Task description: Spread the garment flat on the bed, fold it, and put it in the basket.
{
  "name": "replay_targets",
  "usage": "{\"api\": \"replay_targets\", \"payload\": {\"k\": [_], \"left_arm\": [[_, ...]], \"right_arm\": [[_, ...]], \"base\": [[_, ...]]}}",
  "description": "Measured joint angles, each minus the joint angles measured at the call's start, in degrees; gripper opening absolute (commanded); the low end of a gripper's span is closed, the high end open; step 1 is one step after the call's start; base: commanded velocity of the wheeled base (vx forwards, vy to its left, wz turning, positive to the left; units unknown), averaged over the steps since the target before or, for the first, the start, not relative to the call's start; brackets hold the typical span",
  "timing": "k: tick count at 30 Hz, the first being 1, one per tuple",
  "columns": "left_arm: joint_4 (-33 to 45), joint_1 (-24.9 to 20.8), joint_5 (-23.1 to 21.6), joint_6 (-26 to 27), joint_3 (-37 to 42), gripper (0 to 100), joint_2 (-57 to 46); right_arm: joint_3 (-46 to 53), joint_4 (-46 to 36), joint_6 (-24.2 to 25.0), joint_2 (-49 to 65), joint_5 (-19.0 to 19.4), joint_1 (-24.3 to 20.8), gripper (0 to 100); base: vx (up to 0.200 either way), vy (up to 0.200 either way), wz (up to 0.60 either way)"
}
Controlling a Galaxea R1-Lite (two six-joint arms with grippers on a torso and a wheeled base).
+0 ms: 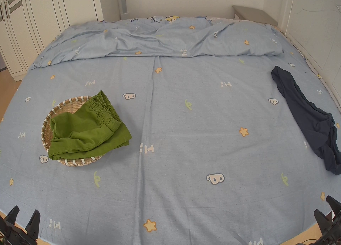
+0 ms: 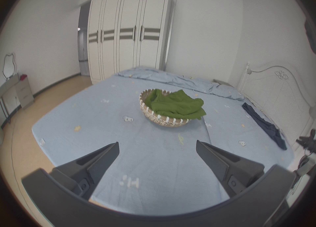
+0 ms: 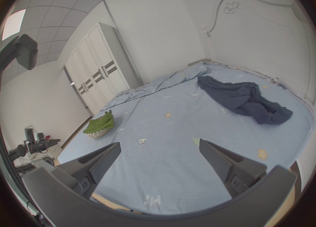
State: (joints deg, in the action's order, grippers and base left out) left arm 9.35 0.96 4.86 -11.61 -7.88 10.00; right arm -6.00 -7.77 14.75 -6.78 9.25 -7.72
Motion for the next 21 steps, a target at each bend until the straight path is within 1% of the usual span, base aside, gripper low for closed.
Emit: {"api": "replay_targets", "payload": {"k": [2, 5, 6, 9, 11, 14, 17, 19, 21], "left_arm": [[-3.52, 0.52, 0.39, 2.77, 1.79, 100, -1.97], [-8.91, 0.96, 0.82, 8.41, 3.96, 100, -3.72], [-10.11, 1.12, 0.96, 10.41, 4.85, 100, -4.29], [-11.45, 1.32, 1.05, 12.78, 6.19, 100, -5.32], [-11.56, 1.21, 0.41, 13.84, 6.53, 100, -5.84], [-11.18, 0.52, -1.87, 14.99, 6.78, 100, -6.64], [-11.01, -0.02, -3.19, 15.48, 6.83, 100, -7.61], [-10.85, -0.37, -2.95, 14.29, 6.84, 100, -8.2], [-10.39, -0.59, -2.07, 11.34, 6.86, 100, -8.62]], "right_arm": [[0.16, 0.0, -0.04, 0.55, -1.84, 0.11, 100], [0.44, 0.62, -0.04, 1.05, -3.97, 0.2, 100], [0.62, 1.17, -0.13, 1.18, -5.4, 0.26, 100], [1.32, 3.15, -1.29, 1.46, -10.34, 0.61, 100], [1.93, 4.27, -3.25, 1.68, -12.29, 1.91, 100], [2.62, 4.9, -7.42, 2.45, -12.58, 5.3, 100], [3.61, 6.57, -10.52, 3.62, -12.34, 7.62, 100], [4.33, 8.06, -11.56, 4.44, -12.15, 8.05, 100], [4.66, 8.5, -11.91, 4.99, -12.04, 8.12, 100]], "base": [[0.0, 0.0, 0.0], [0.0, 0.0, 0.0], [0.0, 0.0, 0.0], [0.0, 0.0, 0.0], [0.0, 0.0, 0.0], [0.0, 0.0, 0.0], [0.0, 0.0, 0.0], [0.0, 0.0, 0.0], [0.0, 0.0, 0.0]]}}
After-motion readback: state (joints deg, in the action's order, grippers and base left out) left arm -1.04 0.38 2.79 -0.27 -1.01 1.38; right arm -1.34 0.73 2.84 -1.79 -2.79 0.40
